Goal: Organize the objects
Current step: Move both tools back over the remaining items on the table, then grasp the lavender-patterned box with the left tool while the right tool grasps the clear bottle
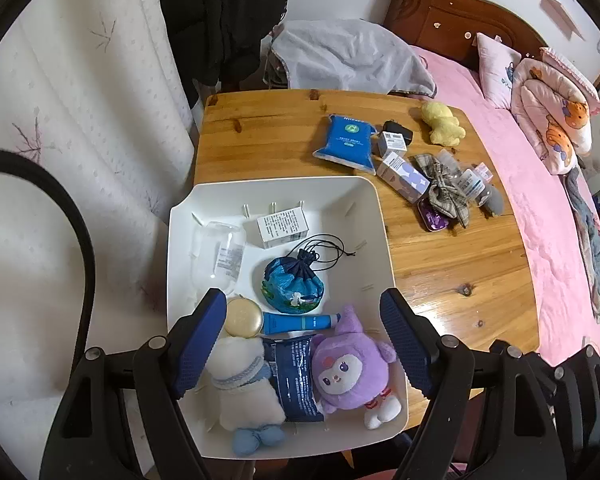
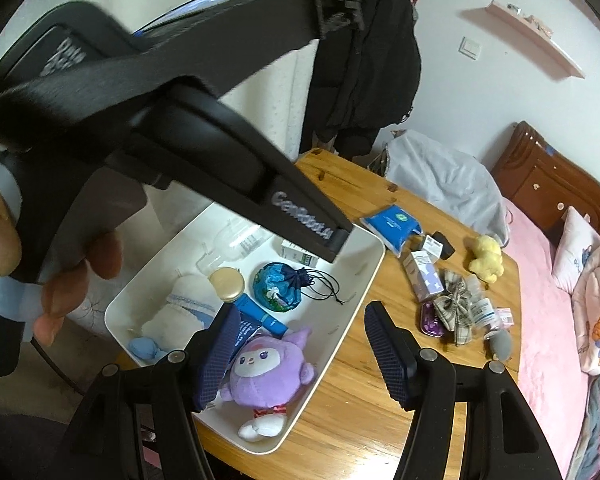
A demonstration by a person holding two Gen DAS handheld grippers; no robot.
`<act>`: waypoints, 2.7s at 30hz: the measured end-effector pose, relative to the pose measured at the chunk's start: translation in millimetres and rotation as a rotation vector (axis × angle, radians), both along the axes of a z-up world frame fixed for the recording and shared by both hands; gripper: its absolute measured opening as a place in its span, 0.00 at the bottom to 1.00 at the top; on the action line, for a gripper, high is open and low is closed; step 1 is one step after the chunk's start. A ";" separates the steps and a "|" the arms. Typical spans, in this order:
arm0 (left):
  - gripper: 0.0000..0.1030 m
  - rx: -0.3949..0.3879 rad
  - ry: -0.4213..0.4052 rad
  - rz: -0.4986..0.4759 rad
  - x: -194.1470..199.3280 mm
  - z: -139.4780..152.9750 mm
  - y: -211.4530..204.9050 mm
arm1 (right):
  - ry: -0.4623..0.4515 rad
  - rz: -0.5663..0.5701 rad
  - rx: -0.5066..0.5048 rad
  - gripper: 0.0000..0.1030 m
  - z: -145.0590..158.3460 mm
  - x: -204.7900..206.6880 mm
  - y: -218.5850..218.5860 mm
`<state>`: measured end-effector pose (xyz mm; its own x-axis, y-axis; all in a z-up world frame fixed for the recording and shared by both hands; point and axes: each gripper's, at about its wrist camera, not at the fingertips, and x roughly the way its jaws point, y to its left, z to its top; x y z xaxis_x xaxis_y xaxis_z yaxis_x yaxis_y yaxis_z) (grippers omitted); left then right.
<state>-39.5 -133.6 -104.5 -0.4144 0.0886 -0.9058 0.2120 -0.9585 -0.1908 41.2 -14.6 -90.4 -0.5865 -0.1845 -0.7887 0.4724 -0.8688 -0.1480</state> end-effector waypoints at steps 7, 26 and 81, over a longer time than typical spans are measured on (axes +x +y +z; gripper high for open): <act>0.80 -0.002 0.029 -0.010 1.6 13.1 8.4 | 0.018 -0.028 -0.010 0.64 8.1 3.9 11.9; 0.80 0.013 0.053 -0.090 -46.9 37.6 69.1 | 0.000 -0.110 -0.024 0.64 7.7 -21.2 79.9; 0.79 0.159 -0.399 0.343 -267.2 -147.1 113.1 | -0.145 -0.317 0.008 0.60 -179.5 -238.4 283.3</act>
<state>-306.7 -20.5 -251.6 -0.0707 0.1577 -0.9850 0.5927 -0.7875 -0.1686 -197.2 268.7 -269.9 -0.4953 -0.0044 -0.8687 0.1958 -0.9748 -0.1067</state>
